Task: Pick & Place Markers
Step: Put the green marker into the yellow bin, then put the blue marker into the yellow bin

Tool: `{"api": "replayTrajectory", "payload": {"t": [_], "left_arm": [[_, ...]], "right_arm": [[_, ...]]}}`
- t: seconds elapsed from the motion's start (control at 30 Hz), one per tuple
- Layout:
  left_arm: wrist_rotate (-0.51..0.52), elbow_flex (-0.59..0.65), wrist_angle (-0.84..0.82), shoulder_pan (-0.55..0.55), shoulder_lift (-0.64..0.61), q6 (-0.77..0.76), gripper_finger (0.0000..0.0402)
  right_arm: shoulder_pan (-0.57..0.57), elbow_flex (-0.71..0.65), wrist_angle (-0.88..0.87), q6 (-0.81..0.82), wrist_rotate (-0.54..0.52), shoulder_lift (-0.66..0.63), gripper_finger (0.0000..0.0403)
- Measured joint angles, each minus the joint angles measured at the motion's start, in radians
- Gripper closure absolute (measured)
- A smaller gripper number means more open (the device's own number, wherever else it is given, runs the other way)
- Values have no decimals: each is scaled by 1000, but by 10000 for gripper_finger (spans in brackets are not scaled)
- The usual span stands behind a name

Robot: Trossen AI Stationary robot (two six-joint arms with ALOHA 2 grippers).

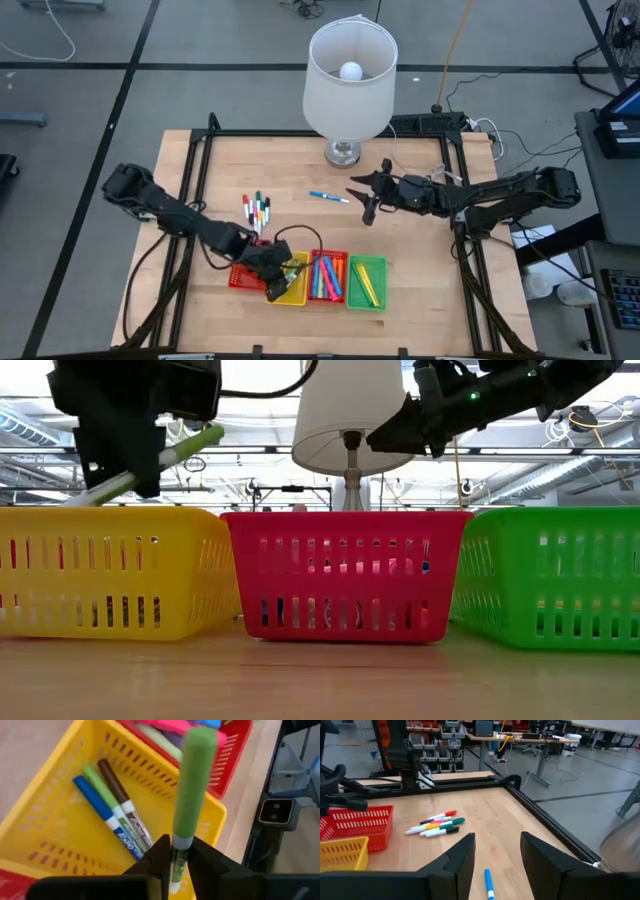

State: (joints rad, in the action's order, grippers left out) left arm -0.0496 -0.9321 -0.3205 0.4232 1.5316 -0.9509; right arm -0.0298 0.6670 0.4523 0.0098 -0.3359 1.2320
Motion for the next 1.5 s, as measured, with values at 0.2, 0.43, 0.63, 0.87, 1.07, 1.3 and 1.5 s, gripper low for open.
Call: {"api": "replayTrajectory", "payload": {"t": [0.2, 0.43, 0.63, 0.87, 1.07, 1.3, 1.5], "left_arm": [[-3, -1, 21, -3, 7, 41, 278], [-70, -2, 34, -21, 6, 194, 234], [35, -12, 118, -50, -51, 434, 221], [264, 6, 198, -44, -196, 814, 220], [256, 126, 394, -179, -327, 960, 220], [150, 387, 960, -407, -412, 977, 220], [149, 452, 1076, -543, -414, 917, 220]], "right_arm": [[5, 0, -7, 2, 0, 0, 257], [5, 0, -9, -3, 0, 0, 257], [3, 0, -9, 60, 0, 1, 253], [2, 1, -6, 84, 2, 59, 250], [-69, 85, -162, 140, 150, 168, 250], [-122, 228, -219, 35, 226, 410, 250], [-135, 341, -337, -47, 258, 599, 250]]}}
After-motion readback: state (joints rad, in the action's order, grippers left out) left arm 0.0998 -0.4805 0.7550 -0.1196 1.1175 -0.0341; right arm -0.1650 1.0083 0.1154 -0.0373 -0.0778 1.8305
